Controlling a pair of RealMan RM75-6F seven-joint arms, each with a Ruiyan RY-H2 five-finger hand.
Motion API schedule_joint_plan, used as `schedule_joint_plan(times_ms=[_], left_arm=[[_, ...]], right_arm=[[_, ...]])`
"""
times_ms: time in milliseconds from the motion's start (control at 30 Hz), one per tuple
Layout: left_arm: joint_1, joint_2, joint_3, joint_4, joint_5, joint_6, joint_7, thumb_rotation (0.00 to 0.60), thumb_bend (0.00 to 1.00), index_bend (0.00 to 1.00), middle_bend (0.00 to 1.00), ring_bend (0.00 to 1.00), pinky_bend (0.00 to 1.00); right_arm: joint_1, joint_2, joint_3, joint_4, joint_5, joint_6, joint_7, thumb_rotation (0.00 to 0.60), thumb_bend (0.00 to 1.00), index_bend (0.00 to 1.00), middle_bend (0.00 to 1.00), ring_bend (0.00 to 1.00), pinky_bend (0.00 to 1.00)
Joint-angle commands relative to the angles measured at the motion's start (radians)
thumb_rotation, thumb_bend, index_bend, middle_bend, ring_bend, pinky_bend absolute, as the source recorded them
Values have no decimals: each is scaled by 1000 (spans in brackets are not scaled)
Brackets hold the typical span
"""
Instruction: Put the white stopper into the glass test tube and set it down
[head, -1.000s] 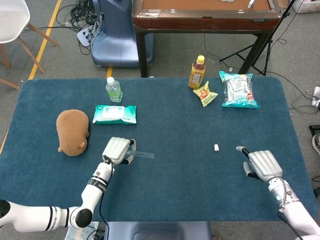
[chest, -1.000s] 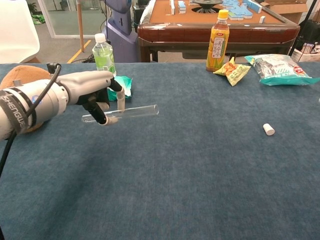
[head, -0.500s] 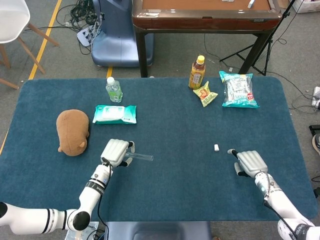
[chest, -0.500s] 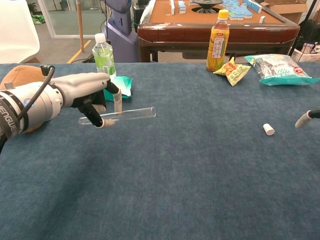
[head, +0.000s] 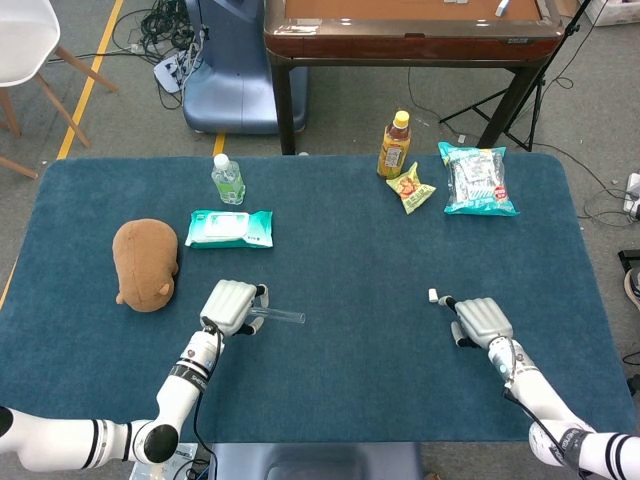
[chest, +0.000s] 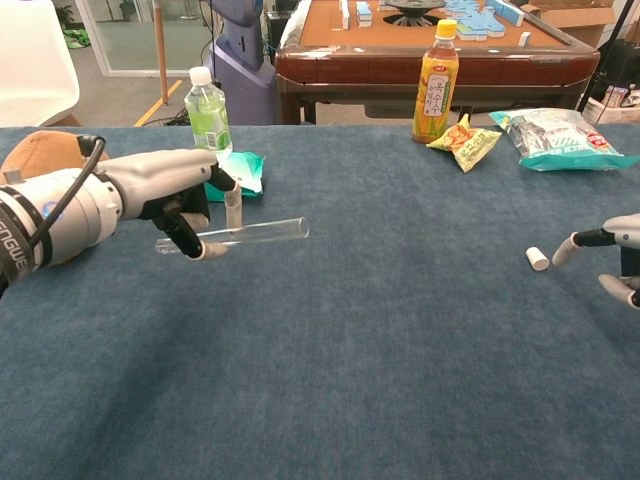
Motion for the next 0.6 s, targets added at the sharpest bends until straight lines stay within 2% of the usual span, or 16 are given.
schedule_joint_plan(times_ms=[33,600], left_arm=[[2,0,1,2,1,-2,-2,600,318,565,1000,1000,1000],[11,0,5,15,11,-13,-12,600,318,565,1000,1000,1000]], right_arm=[[12,-13,-6,11,16,-5,-9,600,645,201,1000,1000,1000],[55,-50,-1,42,46,28,-10,600,646,201,1000,1000,1000]])
